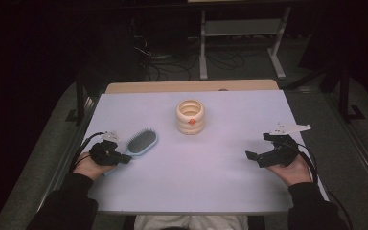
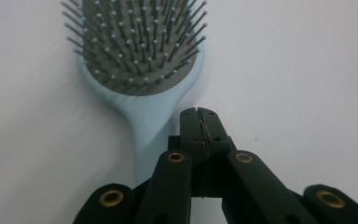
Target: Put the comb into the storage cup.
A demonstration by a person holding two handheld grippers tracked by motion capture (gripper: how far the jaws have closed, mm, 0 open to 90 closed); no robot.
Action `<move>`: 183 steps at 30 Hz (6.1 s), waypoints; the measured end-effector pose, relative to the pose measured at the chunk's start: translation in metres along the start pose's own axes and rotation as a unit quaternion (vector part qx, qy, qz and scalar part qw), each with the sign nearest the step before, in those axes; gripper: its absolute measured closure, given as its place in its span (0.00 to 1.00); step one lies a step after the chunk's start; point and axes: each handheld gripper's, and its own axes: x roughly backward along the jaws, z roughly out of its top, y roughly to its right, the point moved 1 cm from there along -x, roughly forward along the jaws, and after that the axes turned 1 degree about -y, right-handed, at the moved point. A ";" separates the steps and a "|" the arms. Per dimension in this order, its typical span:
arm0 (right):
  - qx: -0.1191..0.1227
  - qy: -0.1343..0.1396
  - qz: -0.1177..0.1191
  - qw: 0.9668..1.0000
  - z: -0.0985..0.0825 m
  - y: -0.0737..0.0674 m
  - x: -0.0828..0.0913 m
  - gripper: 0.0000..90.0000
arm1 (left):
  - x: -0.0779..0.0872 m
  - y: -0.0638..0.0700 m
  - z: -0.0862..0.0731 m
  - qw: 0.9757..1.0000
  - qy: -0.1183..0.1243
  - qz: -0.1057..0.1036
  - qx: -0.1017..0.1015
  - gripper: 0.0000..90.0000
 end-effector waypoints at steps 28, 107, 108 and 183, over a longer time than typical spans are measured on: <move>0.008 -0.007 0.001 1.000 0.001 -0.001 -0.002 0.00 | 0.013 -0.022 -0.006 0.998 0.034 0.025 0.044 1.00; 0.005 -0.023 0.002 1.000 0.000 0.000 -0.005 0.00 | 0.026 -0.038 0.021 0.998 -0.004 -0.005 -0.064 0.03; 0.005 -0.023 0.002 1.000 0.000 0.000 -0.005 0.00 | 0.025 -0.040 0.020 0.998 -0.006 -0.006 -0.061 0.04; 0.010 -0.028 0.003 1.000 0.000 -0.001 -0.006 0.00 | 0.029 -0.031 0.027 0.991 -0.035 0.064 -0.111 0.78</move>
